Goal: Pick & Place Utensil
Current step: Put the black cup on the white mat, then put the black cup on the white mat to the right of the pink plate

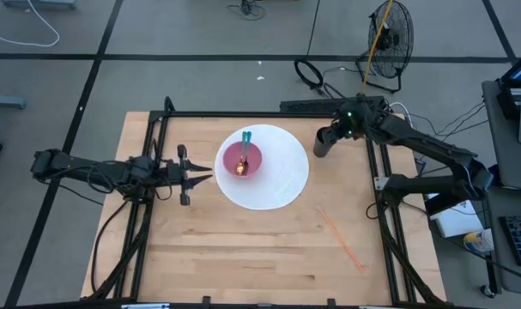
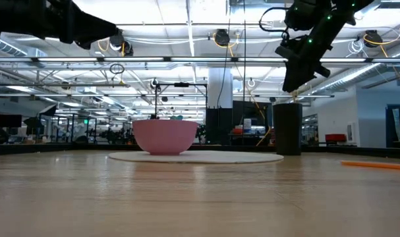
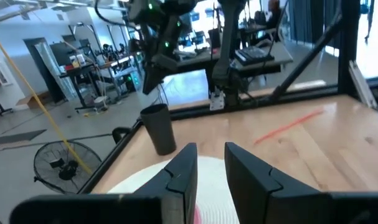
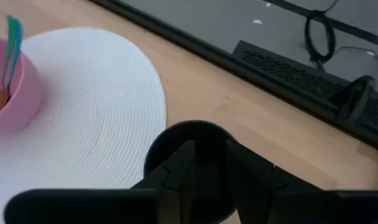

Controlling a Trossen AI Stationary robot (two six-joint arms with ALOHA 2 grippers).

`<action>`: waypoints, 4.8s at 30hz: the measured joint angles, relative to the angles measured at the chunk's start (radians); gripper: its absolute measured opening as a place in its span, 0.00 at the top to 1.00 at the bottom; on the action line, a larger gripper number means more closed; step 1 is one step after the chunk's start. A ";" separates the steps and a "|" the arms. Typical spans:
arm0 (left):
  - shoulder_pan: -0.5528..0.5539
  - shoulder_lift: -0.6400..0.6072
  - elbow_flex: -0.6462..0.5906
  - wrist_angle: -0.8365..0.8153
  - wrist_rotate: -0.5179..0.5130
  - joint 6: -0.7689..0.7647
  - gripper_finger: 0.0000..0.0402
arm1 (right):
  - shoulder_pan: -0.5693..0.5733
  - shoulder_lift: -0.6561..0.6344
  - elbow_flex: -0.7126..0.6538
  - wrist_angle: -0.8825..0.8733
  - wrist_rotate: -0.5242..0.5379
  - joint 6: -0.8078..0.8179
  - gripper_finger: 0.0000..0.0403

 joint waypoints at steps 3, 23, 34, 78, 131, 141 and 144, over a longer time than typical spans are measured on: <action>0.000 0.000 0.000 0.026 0.000 -0.012 0.78 | -0.013 0.018 0.000 -0.006 -0.013 -0.054 0.81; 0.001 0.000 0.000 0.086 -0.114 -0.083 0.78 | -0.169 0.207 0.247 -0.283 -0.193 -0.255 0.60; 0.001 0.000 0.000 0.075 -0.115 -0.132 0.78 | -0.170 0.406 0.391 -0.446 -0.192 -0.341 0.60; 0.001 0.000 0.001 0.062 -0.158 -0.102 0.78 | -0.148 0.431 0.352 -0.443 -0.155 -0.315 0.73; 0.001 0.000 0.001 0.051 -0.184 -0.105 0.78 | -0.150 0.401 0.344 -0.446 -0.139 -0.289 0.63; 0.001 0.000 0.001 0.051 -0.184 -0.105 0.78 | -0.171 0.401 0.270 -0.423 -0.137 -0.304 0.67; 0.001 0.000 0.001 0.053 -0.184 -0.097 0.78 | -0.171 0.401 0.270 -0.416 -0.136 -0.305 0.70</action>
